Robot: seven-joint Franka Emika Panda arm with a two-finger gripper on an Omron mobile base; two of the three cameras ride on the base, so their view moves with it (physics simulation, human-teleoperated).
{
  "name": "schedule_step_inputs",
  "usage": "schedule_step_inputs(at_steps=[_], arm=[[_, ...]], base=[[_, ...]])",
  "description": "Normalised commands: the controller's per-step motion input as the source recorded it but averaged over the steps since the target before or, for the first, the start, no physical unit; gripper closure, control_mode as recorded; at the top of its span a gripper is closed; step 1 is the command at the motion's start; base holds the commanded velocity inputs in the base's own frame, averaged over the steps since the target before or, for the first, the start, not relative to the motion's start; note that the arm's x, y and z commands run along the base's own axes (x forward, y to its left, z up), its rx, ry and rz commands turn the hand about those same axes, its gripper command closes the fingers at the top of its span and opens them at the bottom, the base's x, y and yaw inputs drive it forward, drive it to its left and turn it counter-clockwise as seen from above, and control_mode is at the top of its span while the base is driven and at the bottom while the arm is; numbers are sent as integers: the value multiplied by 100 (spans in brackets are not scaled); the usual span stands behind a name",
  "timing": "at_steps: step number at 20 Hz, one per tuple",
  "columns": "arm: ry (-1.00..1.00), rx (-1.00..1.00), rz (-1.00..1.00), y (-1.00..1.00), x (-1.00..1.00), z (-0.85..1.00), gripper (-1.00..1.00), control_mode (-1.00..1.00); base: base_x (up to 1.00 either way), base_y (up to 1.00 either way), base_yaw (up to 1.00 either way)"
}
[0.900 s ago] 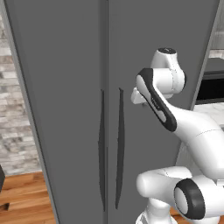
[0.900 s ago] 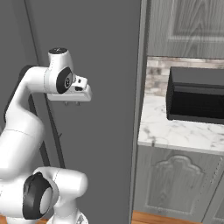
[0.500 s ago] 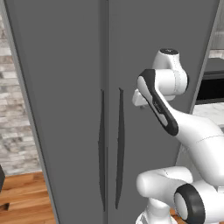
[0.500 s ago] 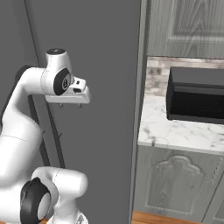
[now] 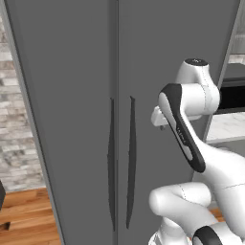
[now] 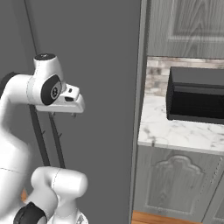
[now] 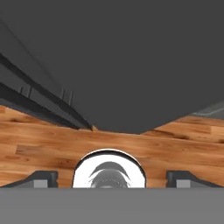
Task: Open the freezer door, pick up the ice cube tray from the freezer, and place it on the dining counter.
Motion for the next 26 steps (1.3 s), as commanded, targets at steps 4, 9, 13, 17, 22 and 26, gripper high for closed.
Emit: schedule_step_inputs(at_steps=[4,9,13,17,22,26], arm=[[0,0,-2,0,-46,0,-100,-100],[0,0,-4,0,-11,0,-100,-100],[0,1,-3,-7,-7,0,-100,-100],[0,3,-2,-17,0,0,-100,-100],[0,2,0,-27,0,0,-100,-100],[0,0,0,-18,-11,-6,-100,-100]], base=[[0,0,0],[0,0,0],[0,0,0],[0,0,0],[0,0,0],[0,0,0]])
